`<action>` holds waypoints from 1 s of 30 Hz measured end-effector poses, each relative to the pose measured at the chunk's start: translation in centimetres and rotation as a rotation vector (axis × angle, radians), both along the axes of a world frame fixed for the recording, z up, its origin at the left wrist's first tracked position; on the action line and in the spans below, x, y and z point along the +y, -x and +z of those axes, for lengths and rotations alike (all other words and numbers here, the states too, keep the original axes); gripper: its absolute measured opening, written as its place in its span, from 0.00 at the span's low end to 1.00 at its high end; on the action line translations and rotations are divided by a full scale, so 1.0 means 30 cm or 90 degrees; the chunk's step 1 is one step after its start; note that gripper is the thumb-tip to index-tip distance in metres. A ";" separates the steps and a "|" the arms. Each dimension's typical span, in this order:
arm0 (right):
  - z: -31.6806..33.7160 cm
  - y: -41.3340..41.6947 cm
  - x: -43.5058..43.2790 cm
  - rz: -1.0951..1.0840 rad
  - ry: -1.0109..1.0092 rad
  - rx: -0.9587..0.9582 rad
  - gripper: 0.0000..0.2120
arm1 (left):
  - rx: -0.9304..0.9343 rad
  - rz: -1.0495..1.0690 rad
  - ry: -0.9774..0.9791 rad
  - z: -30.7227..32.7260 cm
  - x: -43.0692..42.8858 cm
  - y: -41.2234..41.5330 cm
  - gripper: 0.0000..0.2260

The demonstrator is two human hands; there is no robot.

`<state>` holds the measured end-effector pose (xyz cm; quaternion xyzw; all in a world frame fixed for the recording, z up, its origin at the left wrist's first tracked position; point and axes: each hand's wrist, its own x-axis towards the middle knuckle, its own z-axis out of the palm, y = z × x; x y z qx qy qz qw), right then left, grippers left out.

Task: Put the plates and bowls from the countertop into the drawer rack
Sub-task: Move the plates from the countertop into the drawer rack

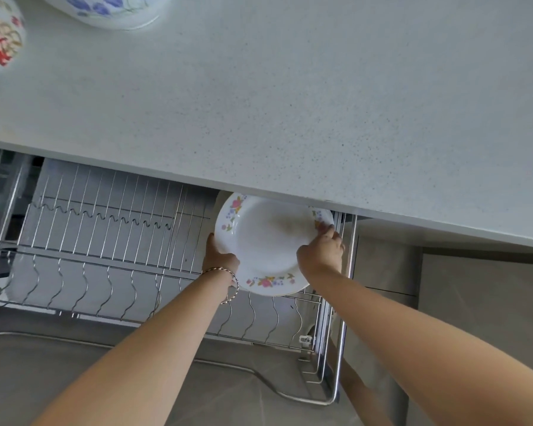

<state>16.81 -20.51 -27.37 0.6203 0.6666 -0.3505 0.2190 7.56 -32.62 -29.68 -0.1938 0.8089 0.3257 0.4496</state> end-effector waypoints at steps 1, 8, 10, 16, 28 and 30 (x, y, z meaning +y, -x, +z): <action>0.001 0.004 0.001 -0.005 0.002 0.002 0.34 | -0.020 0.021 -0.011 -0.002 -0.001 0.003 0.36; 0.032 -0.001 0.020 0.007 0.046 -0.028 0.30 | -0.054 -0.180 -0.006 0.040 -0.035 0.033 0.29; 0.068 -0.012 0.003 0.075 0.054 -0.045 0.29 | -0.010 -0.351 0.081 0.088 -0.042 0.037 0.25; 0.280 -0.085 -0.014 0.274 0.149 0.031 0.20 | 0.104 -0.548 0.029 0.347 0.017 -0.004 0.16; 0.859 -0.500 0.602 0.154 -0.032 0.171 0.15 | 0.125 -0.507 -0.226 0.826 0.634 -0.329 0.09; 0.882 -0.582 0.753 0.108 -0.084 0.176 0.15 | 0.114 -0.491 -0.235 0.847 0.766 -0.406 0.07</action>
